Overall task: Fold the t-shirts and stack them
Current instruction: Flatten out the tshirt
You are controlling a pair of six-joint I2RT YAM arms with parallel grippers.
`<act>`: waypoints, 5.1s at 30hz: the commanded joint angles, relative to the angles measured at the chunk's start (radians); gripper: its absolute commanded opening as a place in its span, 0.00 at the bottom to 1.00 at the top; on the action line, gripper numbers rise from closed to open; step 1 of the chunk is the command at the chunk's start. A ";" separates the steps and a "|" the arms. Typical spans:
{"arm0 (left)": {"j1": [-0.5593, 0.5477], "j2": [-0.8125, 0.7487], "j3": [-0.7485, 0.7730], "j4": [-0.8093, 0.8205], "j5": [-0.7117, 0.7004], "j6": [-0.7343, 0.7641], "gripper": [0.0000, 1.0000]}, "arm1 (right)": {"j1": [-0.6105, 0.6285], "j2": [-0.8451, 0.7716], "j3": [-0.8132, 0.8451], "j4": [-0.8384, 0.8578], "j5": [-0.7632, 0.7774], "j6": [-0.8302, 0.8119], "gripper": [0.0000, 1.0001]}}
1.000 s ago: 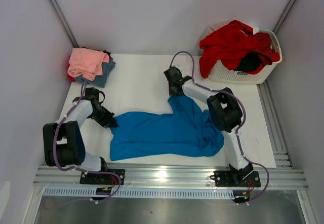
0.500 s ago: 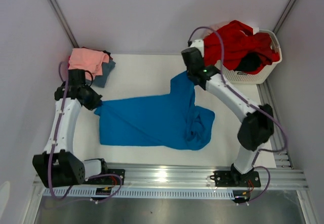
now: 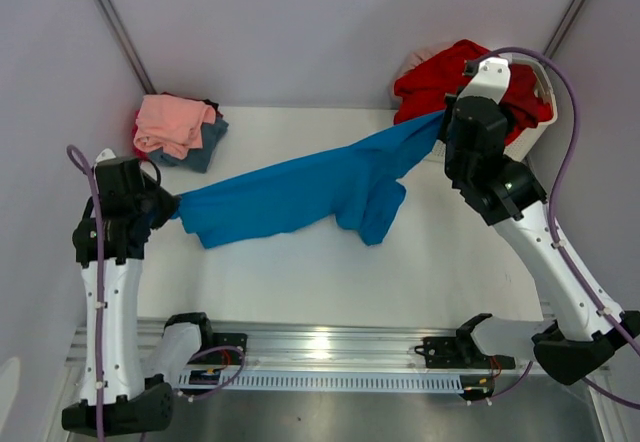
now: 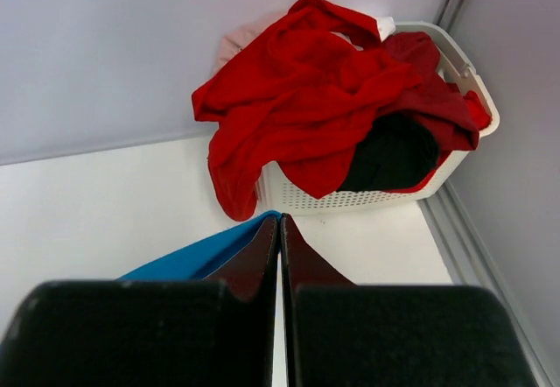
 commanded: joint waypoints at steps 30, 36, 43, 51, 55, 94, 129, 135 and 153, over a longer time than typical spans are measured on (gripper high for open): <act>-0.539 -0.374 -0.559 -0.169 0.200 -0.166 0.01 | 0.266 -0.194 -0.099 -0.373 0.114 0.255 0.00; -0.615 -0.340 -0.573 -0.145 0.177 -0.203 0.43 | 0.282 -0.188 -0.097 -0.376 0.123 0.244 0.00; -0.620 -0.287 -0.513 -0.198 0.049 -0.207 0.64 | 0.289 -0.196 -0.093 -0.374 0.139 0.223 0.00; -0.623 -0.145 -0.576 -0.149 0.112 -0.221 0.49 | 0.294 -0.240 -0.097 -0.380 0.145 0.220 0.00; -0.628 -0.090 -0.562 -0.151 0.108 -0.189 0.49 | 0.294 -0.251 -0.111 -0.373 0.159 0.209 0.00; -1.011 0.508 -0.458 -0.001 0.036 -0.298 0.57 | 0.295 -0.331 -0.136 -0.455 0.177 0.234 0.00; -0.994 0.508 -0.410 0.147 0.074 -0.206 0.35 | 0.205 -0.197 -0.114 -0.563 0.329 0.235 0.00; -0.993 0.226 -0.438 0.168 0.040 -0.204 0.99 | 0.203 -0.180 -0.130 -0.558 0.298 0.248 0.00; -0.954 0.330 -0.591 0.265 0.092 -0.175 0.66 | 0.203 -0.141 -0.116 -0.574 0.286 0.261 0.00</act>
